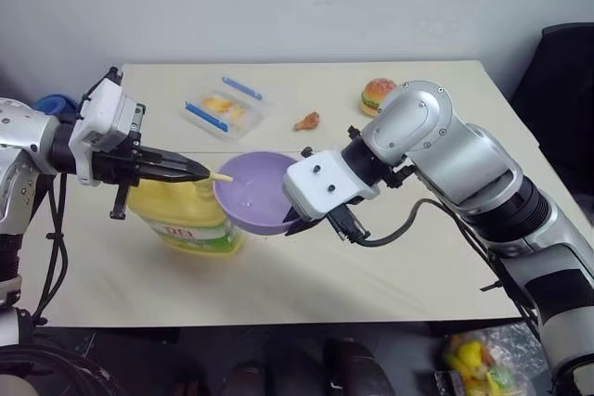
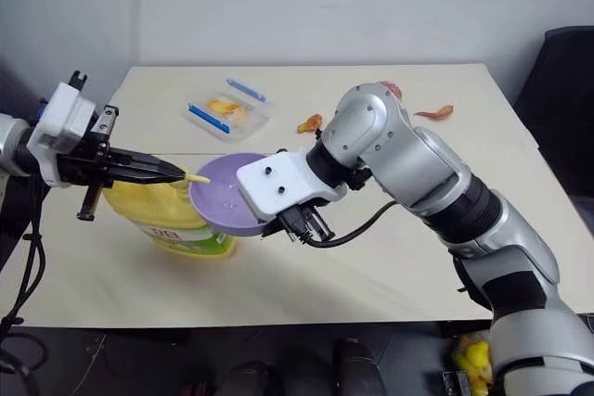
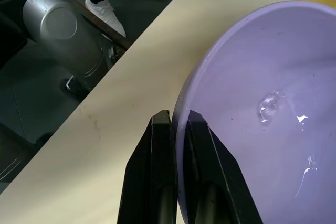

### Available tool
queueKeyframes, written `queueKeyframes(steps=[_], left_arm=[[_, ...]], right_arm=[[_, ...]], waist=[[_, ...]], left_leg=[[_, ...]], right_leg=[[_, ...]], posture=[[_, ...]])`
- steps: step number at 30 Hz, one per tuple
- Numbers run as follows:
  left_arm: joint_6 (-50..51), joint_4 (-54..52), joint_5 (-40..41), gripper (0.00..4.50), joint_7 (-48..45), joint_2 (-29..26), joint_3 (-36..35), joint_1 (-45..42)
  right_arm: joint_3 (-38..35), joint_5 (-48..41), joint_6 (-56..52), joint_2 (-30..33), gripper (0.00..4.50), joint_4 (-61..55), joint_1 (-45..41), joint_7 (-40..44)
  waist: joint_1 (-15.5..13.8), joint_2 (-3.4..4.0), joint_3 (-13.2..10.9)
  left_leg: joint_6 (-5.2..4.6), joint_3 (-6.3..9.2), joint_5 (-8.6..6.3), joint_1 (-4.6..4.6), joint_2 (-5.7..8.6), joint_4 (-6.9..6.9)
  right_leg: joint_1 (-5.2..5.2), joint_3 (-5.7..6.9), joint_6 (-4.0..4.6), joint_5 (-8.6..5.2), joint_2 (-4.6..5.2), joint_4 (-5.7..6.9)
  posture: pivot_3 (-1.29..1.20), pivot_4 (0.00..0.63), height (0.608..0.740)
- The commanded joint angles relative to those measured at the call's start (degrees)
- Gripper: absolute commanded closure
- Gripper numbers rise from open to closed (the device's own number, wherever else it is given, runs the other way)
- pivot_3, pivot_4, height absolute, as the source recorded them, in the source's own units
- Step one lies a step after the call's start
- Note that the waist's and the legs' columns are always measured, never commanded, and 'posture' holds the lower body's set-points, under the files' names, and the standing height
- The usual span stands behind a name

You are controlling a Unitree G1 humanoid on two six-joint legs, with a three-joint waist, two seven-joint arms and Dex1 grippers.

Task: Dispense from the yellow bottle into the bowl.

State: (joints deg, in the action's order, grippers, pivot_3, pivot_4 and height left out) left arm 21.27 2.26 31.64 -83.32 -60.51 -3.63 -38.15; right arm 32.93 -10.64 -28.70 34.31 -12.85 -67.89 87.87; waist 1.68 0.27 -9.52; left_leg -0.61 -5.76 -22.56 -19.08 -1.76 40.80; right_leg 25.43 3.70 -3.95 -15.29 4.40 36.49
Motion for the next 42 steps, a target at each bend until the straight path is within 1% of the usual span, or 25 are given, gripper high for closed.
queueKeyframes(steps=[1,4,7,10,13,15,19,20,22,23,26,30,32,33,36,38,39,42], left_arm=[[2.43,1.8,-5.8,4.48,0.03,0.64,6.46,3.68],[6.31,1.55,-2.48,4.48,0.65,1.49,4.51,0.42],[13.51,1.26,2.74,4.48,0.78,1.69,1.17,-5.43],[21.54,0.83,7.94,3.94,-0.75,0.2,-1.41,-10.2],[25.86,-0.9,11.36,3.04,-1.9,-1.54,-3.63,-12.23],[27.55,-2.41,13.0,2.45,-1.91,-2.68,-5.02,-12.94],[31.8,-8.08,17.86,1.15,-2.99,-7.52,-9.95,-12.1],[32.22,-9.16,18.56,0.91,-3.05,-8.37,-10.73,-11.48],[32.5,-11.85,19.34,0.23,-3.74,-10.77,-12.56,-8.66],[32.46,-12.69,19.62,0.03,-3.85,-11.54,-13.15,-7.58],[31.52,-15.05,19.69,0.03,-4.5,-13.64,-15.17,-3.54],[28.51,-16.65,18.62,0.03,-4.52,-14.91,-16.59,0.95],[27.59,-16.67,18.87,0.0,-3.8,-15.0,-16.8,1.48],[27.12,-16.66,18.87,0.0,-3.57,-15.04,-16.8,1.64],[25.66,-16.5,18.37,0.0,-3.27,-15.07,-16.4,2.3],[24.1,-16.09,17.17,0.0,-3.31,-15.11,-16.12,3.53],[23.27,-15.77,16.48,0.0,-3.33,-15.14,-16.0,4.14],[21.22,-13.87,14.62,0.0,-3.22,-15.2,-16.82,6.35]], right_arm=[[-1.58,-0.19,1.42,0.15,4.5,-1.06,-0.28,0.75],[-1.61,0.04,1.99,0.22,4.5,-0.92,0.07,0.6],[-1.92,0.46,2.79,0.5,4.5,-0.72,0.87,-0.02],[-2.42,0.99,3.53,1.4,4.5,-0.89,2.3,-0.69],[-3.09,1.4,4.27,3.03,4.5,-1.55,4.52,-1.33],[-3.64,1.77,4.58,4.43,4.5,-2.05,6.35,-2.03],[-5.56,6.45,10.25,9.47,4.5,-0.64,15.61,-7.14],[-5.93,7.3,11.48,10.11,4.5,-0.17,17.25,-8.07],[-6.77,9.84,14.7,11.07,4.5,2.6,21.82,-11.55],[-7.08,10.69,15.74,11.23,4.5,3.61,23.23,-12.63],[-7.09,14.28,21.53,10.3,4.5,9.86,27.33,-17.64],[-6.65,17.75,26.76,7.72,4.5,17.16,29.37,-22.9],[-6.44,19.37,29.29,6.96,3.92,19.82,29.56,-24.44],[-6.42,19.82,29.88,6.73,3.7,20.66,29.63,-24.71],[-7.07,19.31,29.61,6.34,2.62,21.24,30.61,-24.35],[-8.14,18.46,28.9,7.16,2.01,19.65,31.27,-23.62],[-9.15,17.83,28.06,7.62,1.67,18.4,31.45,-23.29],[-16.16,11.08,19.78,10.7,0.63,11.31,31.59,-19.93]], waist=[[-0.01,0.09,0.07],[-0.07,0.1,0.07],[-0.14,0.04,0.03],[-0.05,-0.46,-0.28],[-0.01,-0.58,-0.35],[0.03,-0.59,-0.37],[-0.02,-0.88,-0.55],[-0.03,-0.93,-0.58],[-0.05,-0.93,-0.59],[-0.04,-0.93,-0.6],[-0.04,-0.96,-0.63],[-0.03,-0.92,-0.7],[-0.03,-0.9,-0.71],[-0.03,-0.9,-0.71],[-0.03,-0.9,-0.71],[-0.08,-0.9,-0.71],[-0.11,-0.9,-0.71],[-0.13,-0.82,-0.77]], left_leg=[[0.0,0.0,0.0,0.0,0.0,-0.01],[0.0,0.01,0.0,-0.04,0.01,0.0],[0.0,0.03,0.0,-0.11,0.03,0.02],[0.0,0.21,0.0,-0.33,0.0,0.09],[0.0,0.35,0.0,-0.78,-0.01,0.09],[-0.03,0.32,-0.02,-1.42,0.09,0.22],[-0.05,0.35,-0.03,-1.58,0.07,0.21],[-0.05,0.36,-0.03,-1.59,0.08,0.22],[-0.06,0.35,-0.03,-1.6,0.1,0.23],[-0.06,0.34,-0.03,-1.58,0.09,0.27],[-0.02,0.3,-0.01,-1.43,0.08,0.31],[0.08,0.27,0.05,-1.38,0.04,0.33],[0.08,0.26,0.05,-1.39,0.03,0.3],[0.08,0.26,0.05,-1.39,0.03,0.29],[0.08,0.25,0.05,-1.4,0.05,0.28],[0.07,0.25,0.05,-1.4,0.04,0.29],[0.07,0.25,0.05,-1.4,0.05,0.29],[0.07,0.26,0.05,-1.4,0.05,0.31]], right_leg=[[0.0,0.0,0.0,0.0,0.04,0.01],[0.01,0.02,0.0,0.0,0.03,0.01],[0.02,0.04,-0.01,0.01,0.0,0.04],[0.1,0.12,-0.01,0.01,-0.08,0.04],[0.4,0.11,-0.01,0.01,0.01,-0.07],[1.12,0.13,-0.04,0.03,0.04,0.02],[1.19,0.61,-0.05,0.03,0.1,-0.1],[1.17,0.64,-0.05,0.03,0.12,-0.12],[1.12,0.65,-0.1,0.06,0.12,-0.27],[1.09,0.64,-0.1,0.06,0.12,-0.25],[1.02,0.58,-0.1,0.06,0.07,-0.07],[1.04,0.54,-0.06,0.04,0.01,-0.02],[1.06,0.53,-0.06,0.03,-0.03,0.02],[1.06,0.53,-0.06,0.03,-0.03,0.02],[1.05,0.53,-0.06,0.04,-0.02,-0.02],[1.05,0.54,-0.06,0.04,-0.02,-0.03],[1.05,0.54,-0.06,0.04,-0.01,-0.01],[1.04,0.54,-0.06,0.04,-0.01,0.02]], posture=[[0.0,0.15,0.74],[0.0,0.15,0.74],[0.0,0.15,0.74],[0.0,0.15,0.74],[0.0,0.15,0.74],[0.0,0.15,0.74],[0.0,0.15,0.74],[0.0,0.15,0.74],[0.0,0.15,0.74],[0.0,0.15,0.74],[0.0,0.15,0.74],[0.0,0.15,0.74],[0.0,0.15,0.74],[0.0,0.15,0.74],[0.0,0.15,0.74],[0.0,0.15,0.74],[0.0,0.15,0.74],[0.0,0.15,0.74]])
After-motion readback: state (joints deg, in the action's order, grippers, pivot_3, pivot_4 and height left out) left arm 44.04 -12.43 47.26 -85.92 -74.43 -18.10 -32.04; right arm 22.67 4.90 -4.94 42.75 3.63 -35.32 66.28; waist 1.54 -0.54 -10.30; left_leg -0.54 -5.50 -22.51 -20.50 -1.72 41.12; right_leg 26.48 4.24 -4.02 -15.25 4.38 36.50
